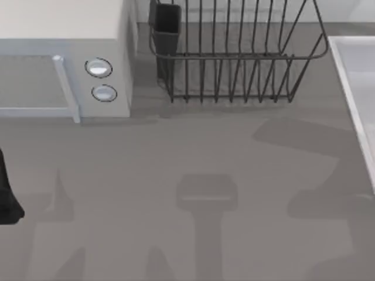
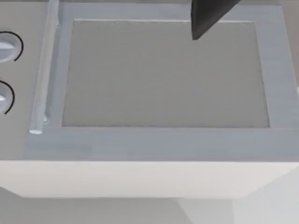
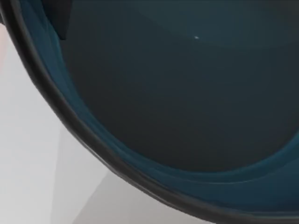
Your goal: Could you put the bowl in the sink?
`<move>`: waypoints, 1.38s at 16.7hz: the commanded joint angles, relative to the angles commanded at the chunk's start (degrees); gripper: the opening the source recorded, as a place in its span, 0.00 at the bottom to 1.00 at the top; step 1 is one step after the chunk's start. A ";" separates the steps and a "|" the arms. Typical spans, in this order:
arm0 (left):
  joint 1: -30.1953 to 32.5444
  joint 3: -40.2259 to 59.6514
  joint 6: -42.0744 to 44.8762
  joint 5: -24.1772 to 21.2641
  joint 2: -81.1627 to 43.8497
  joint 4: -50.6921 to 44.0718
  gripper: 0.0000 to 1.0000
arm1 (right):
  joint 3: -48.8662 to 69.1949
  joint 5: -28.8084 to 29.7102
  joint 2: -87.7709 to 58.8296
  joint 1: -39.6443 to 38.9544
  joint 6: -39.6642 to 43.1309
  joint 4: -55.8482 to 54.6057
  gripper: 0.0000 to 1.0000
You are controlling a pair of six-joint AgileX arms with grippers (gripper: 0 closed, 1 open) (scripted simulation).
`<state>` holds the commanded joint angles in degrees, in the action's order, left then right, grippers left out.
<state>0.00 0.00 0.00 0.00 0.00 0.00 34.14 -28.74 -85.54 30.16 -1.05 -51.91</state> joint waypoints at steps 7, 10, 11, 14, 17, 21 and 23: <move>0.00 0.00 0.00 0.00 0.00 0.00 1.00 | -0.32 -0.13 -4.26 -0.15 -0.03 -3.95 0.00; 0.00 0.00 0.00 0.00 0.00 0.00 1.00 | -1.38 -0.20 -13.16 0.16 0.04 -13.34 0.00; 0.00 0.00 0.00 0.00 0.00 0.00 1.00 | -1.85 -0.19 -16.84 0.25 0.07 -17.65 0.00; 0.00 0.00 0.00 0.00 0.00 0.00 1.00 | -3.49 -0.03 -27.86 0.35 0.16 -31.79 0.00; 0.00 0.00 0.00 0.00 0.00 0.00 1.00 | -5.09 0.27 -36.49 0.24 0.21 -42.13 0.00; 0.00 0.00 0.00 0.00 0.00 0.00 1.00 | -6.10 0.53 -41.46 0.09 0.21 -47.45 0.00; 0.00 0.00 0.00 0.00 0.00 0.00 1.00 | -6.10 0.53 -41.46 0.09 0.21 -47.45 0.00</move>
<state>0.00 0.00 0.00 0.00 0.00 0.00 28.04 -28.21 -126.99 30.25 -0.83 -99.37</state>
